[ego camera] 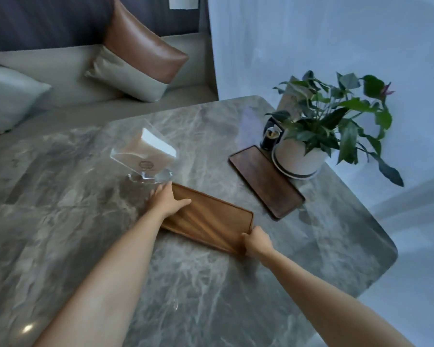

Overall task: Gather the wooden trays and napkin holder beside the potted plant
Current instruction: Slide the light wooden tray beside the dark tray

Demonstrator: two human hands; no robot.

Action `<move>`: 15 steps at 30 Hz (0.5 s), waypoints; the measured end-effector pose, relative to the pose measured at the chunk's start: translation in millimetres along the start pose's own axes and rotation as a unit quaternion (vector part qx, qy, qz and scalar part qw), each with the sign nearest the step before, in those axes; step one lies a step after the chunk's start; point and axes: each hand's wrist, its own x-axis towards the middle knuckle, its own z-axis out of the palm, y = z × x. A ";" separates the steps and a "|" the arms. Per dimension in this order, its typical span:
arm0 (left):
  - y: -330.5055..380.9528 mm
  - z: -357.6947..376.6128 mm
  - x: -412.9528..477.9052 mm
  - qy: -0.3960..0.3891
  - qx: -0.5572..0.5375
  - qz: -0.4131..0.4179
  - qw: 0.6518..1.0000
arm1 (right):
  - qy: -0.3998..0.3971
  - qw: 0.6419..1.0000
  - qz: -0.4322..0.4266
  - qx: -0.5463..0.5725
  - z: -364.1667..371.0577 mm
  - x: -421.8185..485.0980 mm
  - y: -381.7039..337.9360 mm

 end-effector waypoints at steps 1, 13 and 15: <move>10.7 1.9 5.5 -0.004 0.008 0.014 1.000 | -0.006 1.000 0.010 0.024 -2.8 3.3 5.9; 104.8 26.2 59.1 -0.031 0.018 0.042 0.998 | -0.067 0.963 0.119 0.232 -17.5 30.7 29.8; 112.5 29.5 67.4 -0.034 0.029 0.042 0.998 | -0.085 0.955 0.130 0.254 -21.4 34.3 27.5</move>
